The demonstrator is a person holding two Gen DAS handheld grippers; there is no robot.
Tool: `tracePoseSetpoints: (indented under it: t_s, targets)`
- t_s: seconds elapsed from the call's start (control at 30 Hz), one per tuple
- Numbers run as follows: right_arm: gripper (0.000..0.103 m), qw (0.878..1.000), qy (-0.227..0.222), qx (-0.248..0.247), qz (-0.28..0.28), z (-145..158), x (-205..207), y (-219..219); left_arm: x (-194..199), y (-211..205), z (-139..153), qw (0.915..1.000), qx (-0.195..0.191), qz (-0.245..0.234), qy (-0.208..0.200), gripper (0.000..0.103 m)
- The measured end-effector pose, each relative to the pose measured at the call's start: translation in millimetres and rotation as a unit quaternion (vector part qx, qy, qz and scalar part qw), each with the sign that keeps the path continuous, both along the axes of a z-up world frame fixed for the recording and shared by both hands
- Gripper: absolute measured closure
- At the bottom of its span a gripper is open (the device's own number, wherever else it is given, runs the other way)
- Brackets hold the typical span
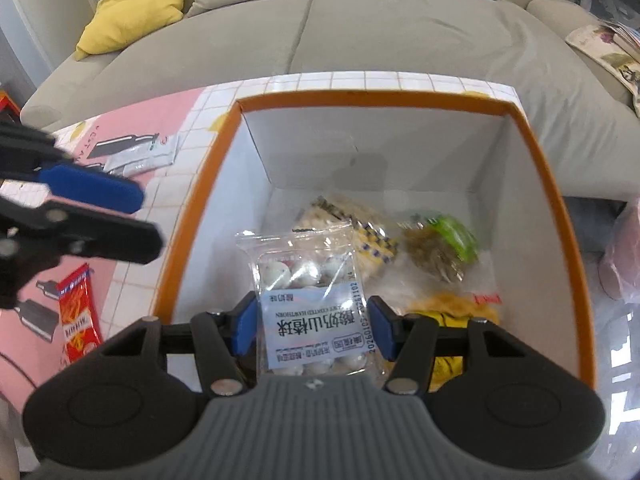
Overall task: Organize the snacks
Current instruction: 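Lower both bags into the box and open both tools, then move both empty tools back toward the red chip bag on the table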
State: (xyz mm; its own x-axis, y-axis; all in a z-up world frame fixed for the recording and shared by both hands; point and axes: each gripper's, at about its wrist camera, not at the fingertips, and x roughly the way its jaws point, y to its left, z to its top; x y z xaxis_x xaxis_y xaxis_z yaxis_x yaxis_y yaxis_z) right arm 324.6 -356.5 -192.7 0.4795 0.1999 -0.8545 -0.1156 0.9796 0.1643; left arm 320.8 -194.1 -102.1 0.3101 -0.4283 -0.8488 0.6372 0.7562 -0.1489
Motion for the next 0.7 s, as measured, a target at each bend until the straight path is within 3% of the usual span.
tracePoseSetpoints:
  t_s: [0.07, 0.3, 0.7]
  targets:
    - [0.046, 1.000, 0.006, 0.007, -0.008, -3, 11, 4, 0, 8, -3, 0.9999, 0.006, 0.009, -0.001, 0.057]
    - [0.046, 0.988, 0.053, 0.112, -0.096, -20, 49, -8, 5, 34, -16, 0.9992, 0.019, 0.034, 0.009, 0.057]
    - [0.040, 0.980, 0.065, 0.128, -0.138, -26, 68, -2, 2, 59, -27, 0.9979, 0.010, 0.059, 0.027, 0.057]
